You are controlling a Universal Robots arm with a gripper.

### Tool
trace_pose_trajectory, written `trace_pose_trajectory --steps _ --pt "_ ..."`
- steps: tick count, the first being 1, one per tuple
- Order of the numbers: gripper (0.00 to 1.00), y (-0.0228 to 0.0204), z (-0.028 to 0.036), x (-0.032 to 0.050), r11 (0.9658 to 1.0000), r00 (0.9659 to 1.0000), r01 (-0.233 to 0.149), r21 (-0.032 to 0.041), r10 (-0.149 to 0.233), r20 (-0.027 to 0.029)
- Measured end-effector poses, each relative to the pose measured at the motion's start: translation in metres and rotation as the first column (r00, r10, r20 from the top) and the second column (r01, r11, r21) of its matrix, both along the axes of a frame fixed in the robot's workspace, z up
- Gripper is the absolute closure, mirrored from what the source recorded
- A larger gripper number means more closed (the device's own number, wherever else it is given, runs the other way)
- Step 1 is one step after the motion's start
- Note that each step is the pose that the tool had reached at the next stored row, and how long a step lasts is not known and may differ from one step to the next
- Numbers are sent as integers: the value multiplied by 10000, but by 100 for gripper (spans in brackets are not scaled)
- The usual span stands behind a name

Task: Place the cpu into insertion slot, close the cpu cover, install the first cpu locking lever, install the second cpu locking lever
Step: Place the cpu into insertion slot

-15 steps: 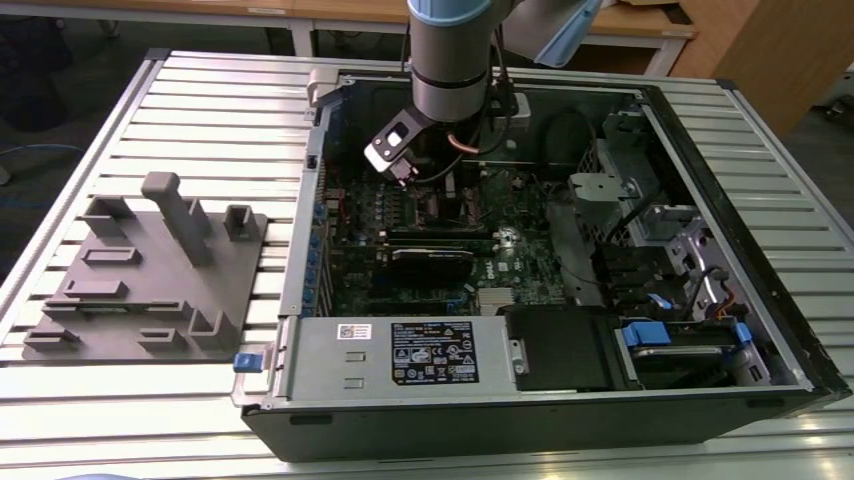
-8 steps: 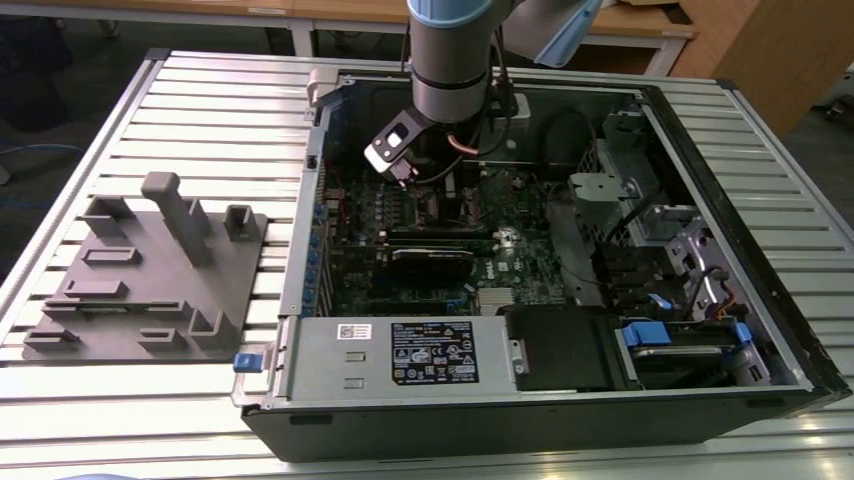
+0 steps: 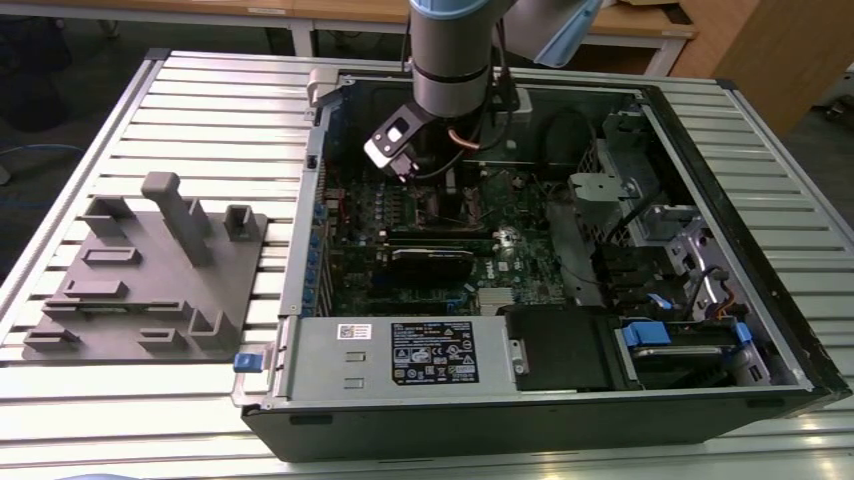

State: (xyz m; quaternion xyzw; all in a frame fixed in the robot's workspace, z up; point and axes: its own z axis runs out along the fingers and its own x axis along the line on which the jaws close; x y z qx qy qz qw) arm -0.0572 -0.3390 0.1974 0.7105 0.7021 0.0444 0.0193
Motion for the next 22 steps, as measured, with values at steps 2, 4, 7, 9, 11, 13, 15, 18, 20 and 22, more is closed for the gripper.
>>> trace_pose_trajectory --steps 2,4,7,9,11,13,15,18,20,22 --pt "40 0 10 0 10000 10000 0 1 0 1" --pt "40 0 10 0 10000 10000 0 3 0 1" --pt "40 0 13 0 10000 10000 0 0 0 0" --pt "40 0 17 0 10000 10000 0 0 0 0" --pt "40 0 20 0 10000 10000 0 -1 0 -1" --pt "40 0 21 0 10000 10000 0 0 0 0" --pt "40 0 22 0 10000 10000 0 -1 0 -1" --pt "40 0 23 0 10000 10000 0 0 0 0" --pt "42 0 24 0 10000 10000 0 0 0 0" --pt "48 0 25 0 10000 10000 0 0 0 0"
